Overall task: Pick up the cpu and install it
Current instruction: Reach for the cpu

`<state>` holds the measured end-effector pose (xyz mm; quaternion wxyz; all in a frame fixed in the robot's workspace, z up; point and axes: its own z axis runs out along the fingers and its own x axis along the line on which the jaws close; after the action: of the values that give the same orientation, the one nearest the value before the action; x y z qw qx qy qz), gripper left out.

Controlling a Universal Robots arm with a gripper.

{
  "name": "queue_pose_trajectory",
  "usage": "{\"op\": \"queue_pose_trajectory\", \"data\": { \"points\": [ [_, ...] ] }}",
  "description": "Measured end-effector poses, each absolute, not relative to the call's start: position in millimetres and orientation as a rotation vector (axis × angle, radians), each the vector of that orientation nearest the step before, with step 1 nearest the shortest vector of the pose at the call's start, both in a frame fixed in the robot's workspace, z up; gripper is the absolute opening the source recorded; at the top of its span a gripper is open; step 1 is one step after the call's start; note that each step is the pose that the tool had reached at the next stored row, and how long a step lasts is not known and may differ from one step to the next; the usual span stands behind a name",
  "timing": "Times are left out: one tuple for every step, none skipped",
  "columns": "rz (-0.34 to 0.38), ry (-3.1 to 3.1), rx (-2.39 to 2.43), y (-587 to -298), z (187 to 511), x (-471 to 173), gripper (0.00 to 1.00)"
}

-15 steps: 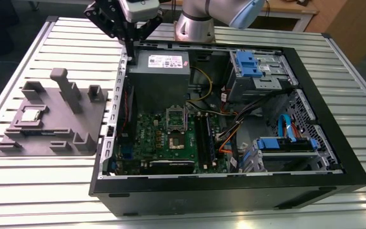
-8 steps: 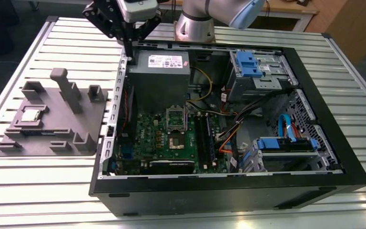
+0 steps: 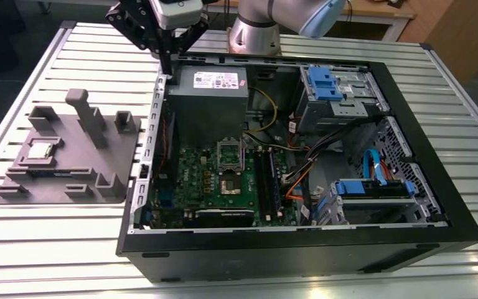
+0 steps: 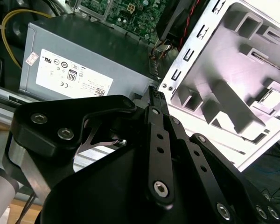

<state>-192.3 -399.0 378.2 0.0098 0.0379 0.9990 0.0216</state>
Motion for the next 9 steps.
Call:
{"op": "queue_pose_trajectory", "data": {
  "points": [
    [0.067, 3.119, 0.118, -398.9, 378.2, -192.6, 0.10],
    [0.067, 3.119, 0.118, -398.9, 378.2, -192.9, 0.10],
    [0.067, 3.119, 0.118, -398.9, 378.1, -193.3, 0.10],
    [0.067, 3.119, 0.119, -398.9, 378.1, -193.7, 0.10],
    [0.067, 3.119, 0.118, -398.9, 378.0, -194.1, 0.10],
    [0.067, 3.119, 0.118, -398.9, 378.0, -194.5, 0.10],
    [0.067, 3.119, 0.118, -398.9, 377.9, -194.9, 0.10],
    [0.067, 3.119, 0.118, -398.9, 377.9, -195.3, 0.10],
    [0.067, 3.119, 0.118, -398.9, 377.8, -195.7, 0.10]
  ]
}}
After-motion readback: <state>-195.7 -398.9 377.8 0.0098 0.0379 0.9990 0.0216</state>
